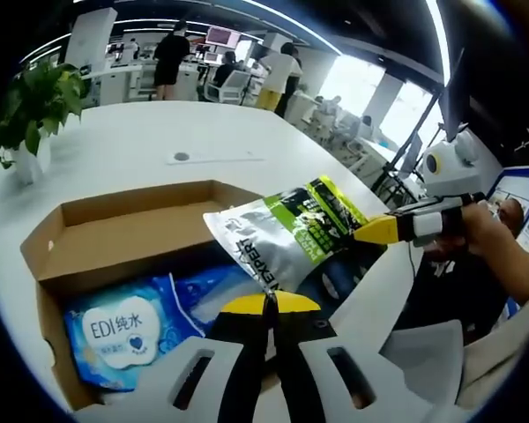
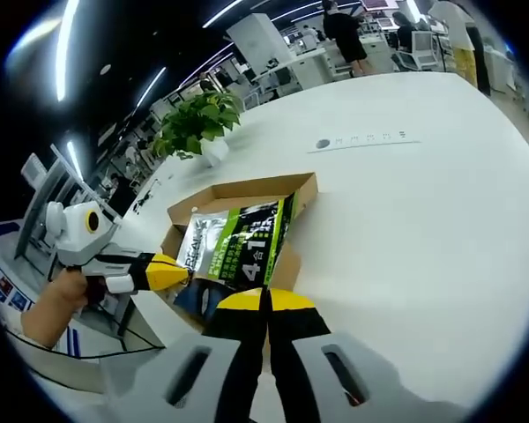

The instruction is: Operate the shoe box by opening the lid, removing the specified soft item, and placing it in the target area until the item is outside and the box remains undamaged.

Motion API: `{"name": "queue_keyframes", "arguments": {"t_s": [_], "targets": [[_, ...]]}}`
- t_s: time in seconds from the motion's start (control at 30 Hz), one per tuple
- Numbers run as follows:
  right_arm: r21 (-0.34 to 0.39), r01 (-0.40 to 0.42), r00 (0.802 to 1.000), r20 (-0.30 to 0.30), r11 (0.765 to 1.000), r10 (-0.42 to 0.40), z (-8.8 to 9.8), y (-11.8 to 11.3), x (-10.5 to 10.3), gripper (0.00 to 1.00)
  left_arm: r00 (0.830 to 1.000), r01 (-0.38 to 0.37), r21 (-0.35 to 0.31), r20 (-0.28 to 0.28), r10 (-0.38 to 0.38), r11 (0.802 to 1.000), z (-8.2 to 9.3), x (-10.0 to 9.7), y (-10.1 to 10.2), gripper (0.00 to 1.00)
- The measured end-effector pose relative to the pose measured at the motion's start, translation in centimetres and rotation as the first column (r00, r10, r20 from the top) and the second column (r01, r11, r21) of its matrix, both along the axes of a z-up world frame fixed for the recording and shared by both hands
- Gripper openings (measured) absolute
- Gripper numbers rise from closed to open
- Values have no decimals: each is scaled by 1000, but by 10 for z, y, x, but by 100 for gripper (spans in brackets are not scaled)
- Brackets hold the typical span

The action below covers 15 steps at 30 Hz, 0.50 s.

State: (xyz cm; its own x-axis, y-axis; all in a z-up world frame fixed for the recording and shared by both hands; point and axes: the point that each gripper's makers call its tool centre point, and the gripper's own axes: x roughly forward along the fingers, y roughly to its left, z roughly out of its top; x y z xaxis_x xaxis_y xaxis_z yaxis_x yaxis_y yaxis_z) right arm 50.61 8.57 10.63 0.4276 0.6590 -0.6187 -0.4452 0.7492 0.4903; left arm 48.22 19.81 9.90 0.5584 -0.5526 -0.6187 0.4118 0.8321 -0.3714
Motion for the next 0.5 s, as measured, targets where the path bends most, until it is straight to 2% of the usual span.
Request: {"name": "queue_keyframes", "arguments": {"t_s": [0.5], "targets": [[-36, 34, 999, -26, 999, -35, -11, -44, 6, 0, 999, 47, 6, -13, -47, 999, -7, 9, -42, 0]]}}
